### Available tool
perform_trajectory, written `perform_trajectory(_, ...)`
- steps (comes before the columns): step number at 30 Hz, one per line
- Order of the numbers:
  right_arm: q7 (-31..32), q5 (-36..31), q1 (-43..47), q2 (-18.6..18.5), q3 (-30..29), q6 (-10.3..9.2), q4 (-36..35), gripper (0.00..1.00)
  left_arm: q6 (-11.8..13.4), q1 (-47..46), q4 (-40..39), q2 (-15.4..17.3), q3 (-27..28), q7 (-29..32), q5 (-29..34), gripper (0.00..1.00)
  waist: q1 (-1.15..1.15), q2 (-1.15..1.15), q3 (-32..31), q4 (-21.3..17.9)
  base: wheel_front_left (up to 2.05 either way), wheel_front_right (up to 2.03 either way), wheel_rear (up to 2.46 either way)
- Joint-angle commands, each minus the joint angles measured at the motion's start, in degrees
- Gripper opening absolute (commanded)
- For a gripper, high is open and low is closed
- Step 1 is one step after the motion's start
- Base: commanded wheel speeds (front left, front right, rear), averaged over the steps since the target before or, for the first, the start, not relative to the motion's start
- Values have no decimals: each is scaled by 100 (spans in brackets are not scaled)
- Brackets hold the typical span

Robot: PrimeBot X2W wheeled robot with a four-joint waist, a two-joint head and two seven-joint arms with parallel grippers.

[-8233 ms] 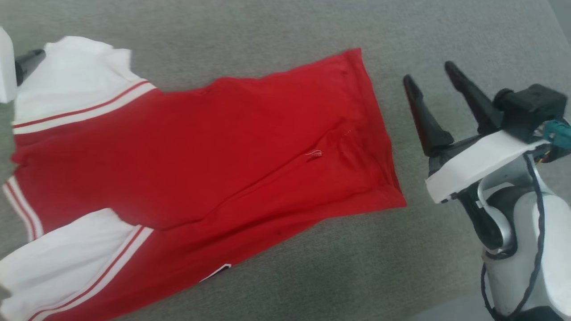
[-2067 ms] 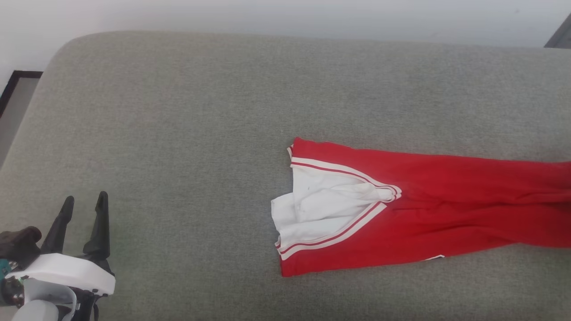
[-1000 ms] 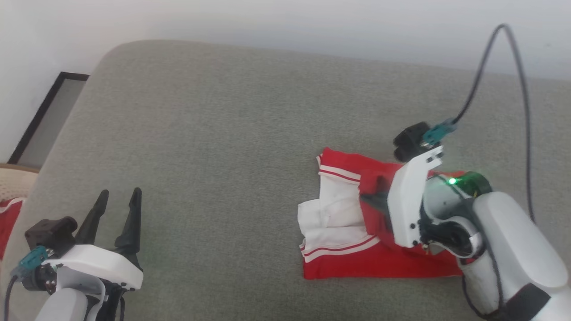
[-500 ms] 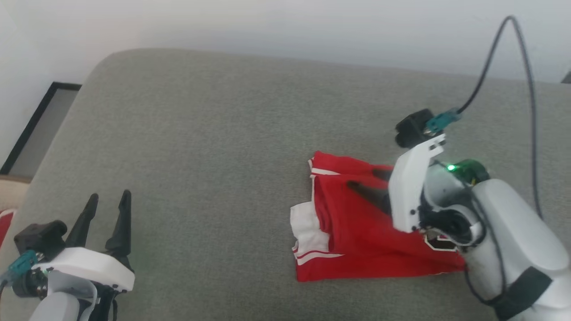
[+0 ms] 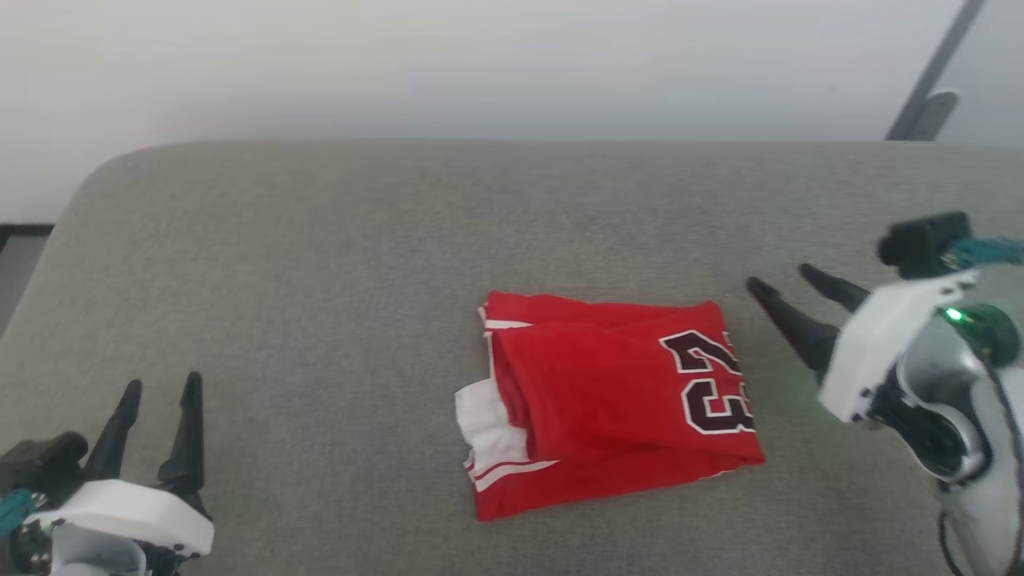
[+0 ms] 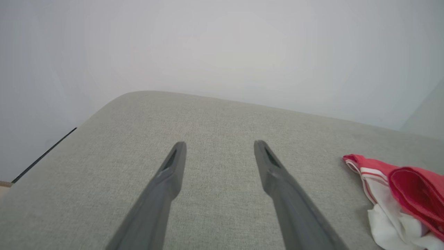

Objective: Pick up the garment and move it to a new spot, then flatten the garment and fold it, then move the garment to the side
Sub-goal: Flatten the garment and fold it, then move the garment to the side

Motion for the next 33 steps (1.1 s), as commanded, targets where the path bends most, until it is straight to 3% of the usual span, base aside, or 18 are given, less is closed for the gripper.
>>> perform_trajectory(1, -182, -40, 133, -54, -87, 3, -35, 100, 9, 87, -28, 8, 59, -23, 77, 100, 0, 0, -92, -141, 0, 0, 0)
perform_trajectory(14, -2055, -323, 1133, -366, -488, 3, 254, 100, 20, 541, -154, -2, 441, -23, 317, 100, 0, 0, -435, -491, 0, 0, 0)
perform_trajectory(33, -2628, -399, 1475, -352, -600, 3, 555, 100, -100, 651, -103, -56, 596, -24, 476, 100, 0, 0, -547, -422, 0, 0, 0)
